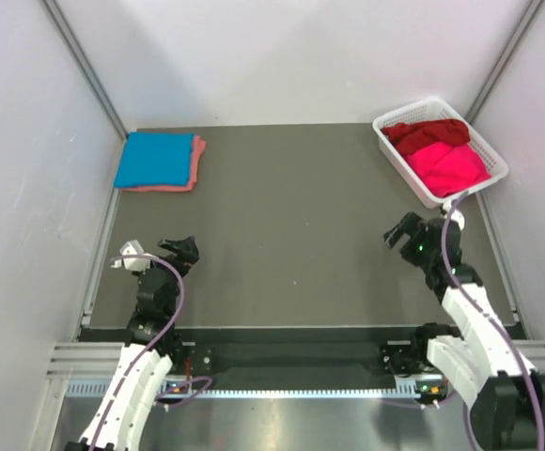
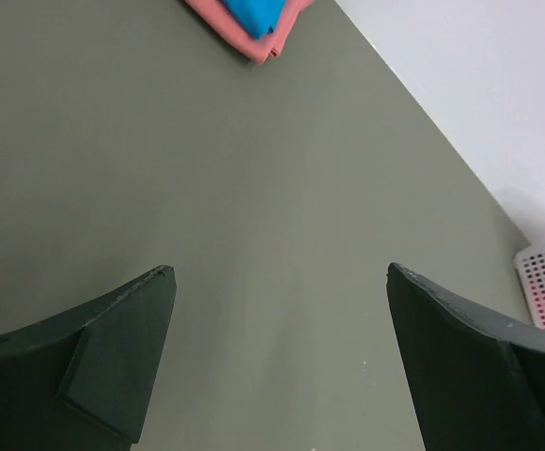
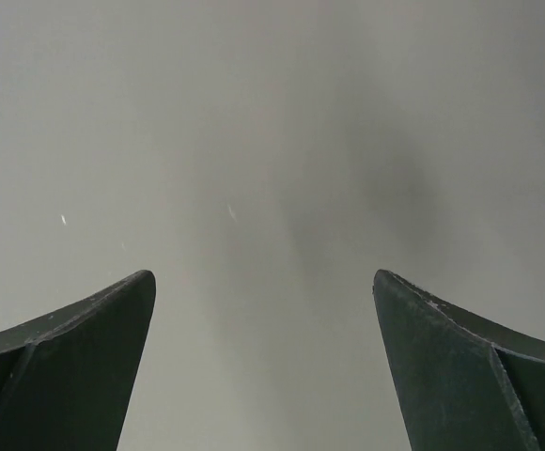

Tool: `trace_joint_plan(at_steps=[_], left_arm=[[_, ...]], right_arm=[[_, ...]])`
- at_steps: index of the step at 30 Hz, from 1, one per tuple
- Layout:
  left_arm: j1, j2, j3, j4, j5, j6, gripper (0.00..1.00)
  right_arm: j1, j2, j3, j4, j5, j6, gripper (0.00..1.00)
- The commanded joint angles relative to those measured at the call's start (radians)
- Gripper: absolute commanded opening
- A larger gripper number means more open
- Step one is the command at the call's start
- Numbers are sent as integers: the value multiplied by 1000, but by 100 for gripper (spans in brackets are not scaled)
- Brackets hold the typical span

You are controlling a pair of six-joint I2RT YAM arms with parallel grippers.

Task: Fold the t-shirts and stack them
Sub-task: Grab the tshirt from the pile

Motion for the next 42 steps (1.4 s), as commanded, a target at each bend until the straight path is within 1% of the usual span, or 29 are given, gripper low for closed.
trace_joint_plan(at_steps=[1,2,4,5,6,7,8,9,10,11,12,13,15,17,18,20,21,23,25,26,28,29,31,35,38,40,42], left_arm=[[-2,65,78,104,8,87,98],[-2,98,92,121,11,108,98],[-2,134,116,139,30,139,98],[-2,167,139,156,43,176,98],[-2,184,150,162,68,185,98],[-2,197,170,166,73,187,99],[-2,223,179,163,73,176,98],[-2,239,188,158,68,170,98],[-2,253,202,159,68,168,98],[-2,276,207,162,68,171,98],[-2,286,210,182,68,184,98],[-2,294,211,192,71,193,98],[-2,309,210,215,85,225,98],[-2,313,207,247,109,260,98],[-2,314,208,250,114,271,99],[-2,317,213,259,109,283,98],[-2,320,218,258,103,288,98],[-2,340,234,241,88,290,98],[-2,358,256,225,80,287,98],[-2,363,262,213,79,287,98],[-2,372,276,204,73,279,98],[-2,372,276,201,68,276,98],[-2,374,281,189,47,267,98],[-2,388,313,126,11,237,98],[-2,412,343,97,13,247,98],[-2,423,362,86,4,236,98],[-2,437,379,63,-4,210,99]], right_arm=[[-3,124,234,-47,85,-182,100],[-9,200,335,-58,83,-178,100],[-27,294,436,-95,45,-174,99],[-32,394,519,-93,27,-174,100],[-38,447,558,-90,-6,-177,100],[-79,498,596,-69,-136,-225,100],[-99,582,672,-58,-232,-255,100],[-114,615,700,-40,-266,-241,100],[-133,638,725,-17,-248,-200,100],[-136,676,747,41,-225,-191,100],[-139,696,795,62,-155,-183,100],[-153,722,828,75,-138,-171,100],[-176,825,953,63,-126,-167,100],[-216,924,1080,34,-150,-184,100],[-242,949,1108,39,-171,-190,100],[-257,986,1135,78,-143,-198,100],[-260,992,1148,101,-101,-206,100],[-262,1030,1184,114,41,-223,100],[-282,1066,1224,114,60,-239,100],[-289,1111,1277,103,59,-244,100],[-309,1156,1331,63,63,-238,100],[-314,1193,1380,51,71,-246,98],[-319,1227,1423,46,100,-276,96],[-332,1358,1587,-22,109,-276,91],[-336,1417,1633,-29,138,-278,89],[-339,1443,1649,-10,115,-273,80],[-339,1481,1678,-13,108,-258,63]])
